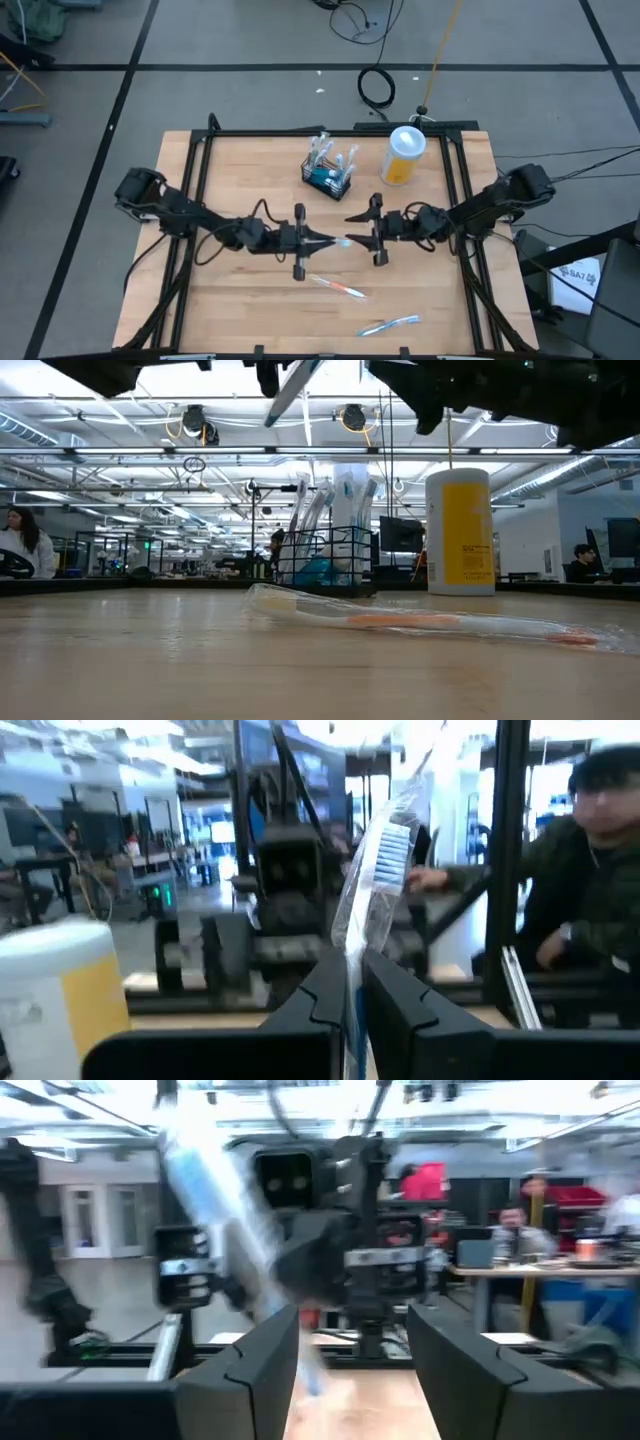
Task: Pick & Place toothbrushing station
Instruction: Put the blue toothbrush into the black organizer
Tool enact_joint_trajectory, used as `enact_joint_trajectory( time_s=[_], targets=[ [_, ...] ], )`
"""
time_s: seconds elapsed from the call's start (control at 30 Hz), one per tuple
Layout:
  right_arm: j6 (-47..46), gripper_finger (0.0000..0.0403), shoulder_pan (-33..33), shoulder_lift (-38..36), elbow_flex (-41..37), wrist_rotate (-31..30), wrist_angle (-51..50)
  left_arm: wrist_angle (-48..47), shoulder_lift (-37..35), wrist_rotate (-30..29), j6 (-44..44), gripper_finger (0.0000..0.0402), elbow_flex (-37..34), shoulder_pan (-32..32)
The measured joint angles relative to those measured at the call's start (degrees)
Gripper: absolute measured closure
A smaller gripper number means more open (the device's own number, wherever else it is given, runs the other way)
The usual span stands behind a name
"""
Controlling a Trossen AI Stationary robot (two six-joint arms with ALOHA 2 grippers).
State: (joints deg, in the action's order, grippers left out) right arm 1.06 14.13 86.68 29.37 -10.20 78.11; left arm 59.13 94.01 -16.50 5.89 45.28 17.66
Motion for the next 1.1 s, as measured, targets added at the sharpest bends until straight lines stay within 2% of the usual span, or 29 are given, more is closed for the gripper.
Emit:
enact_joint_trajectory(
  time_s=[0.13, 0.23, 0.37, 0.57, 0.7, 0.8, 0.93, 1.0, 1.1],
  targets=[
    [-3.13, 0.022, -0.72, 3.77, 3.19, 5.7, -2.13, 6.09, 1.57, 1.53, 0.59, 0.0394, 0.02, -0.89],
    [-3.19, 0.022, -0.98, 7.22, 6.23, 6.02, -3.35, 8.74, 1.49, 4.96, 0.43, 0.0393, 0.05, -1.27],
    [-3.23, 0.022, -1.16, 11.08, 11.88, 8.84, -3.11, 8.25, 1.56, 4.6, 1.09, 0.0381, 0.06, -1.01],
    [-2.95, 0.0227, -1.39, 14.1, 15.45, 6.12, -3.95, 9.3, 1.33, 3.13, 2.97, 0.0394, 0.02, 0.5],
    [-0.9, 0.0268, -1.49, 14.25, 15.71, 7.03, -3.55, 10.98, 1.08, 2.98, 8.38, 0.0384, 0.02, 1.95],
    [1.11, 0.0314, -1.53, 14.25, 15.69, 8.95, -3.02, 11.54, 1.1, 2.78, 8.83, 0.0375, 0.04, 2.54],
    [2.04, 0.0382, -1.49, 14.23, 15.69, 9.47, -3.63, 11.41, 1.1, 2.42, 8.5, 0.0383, 0.06, 2.68],
    [2.88, 0.0394, -1.49, 14.18, 15.69, 9.43, -3.81, 11.43, 1.1, 2.35, 8.79, 0.0389, 0.06, 2.72],
    [3.13, 0.0392, -1.5, 14.2, 15.69, 9.14, -4.03, 11.33, 1.1, 0.98, 8.83, 0.039, 0.06, 2.76]
  ],
)
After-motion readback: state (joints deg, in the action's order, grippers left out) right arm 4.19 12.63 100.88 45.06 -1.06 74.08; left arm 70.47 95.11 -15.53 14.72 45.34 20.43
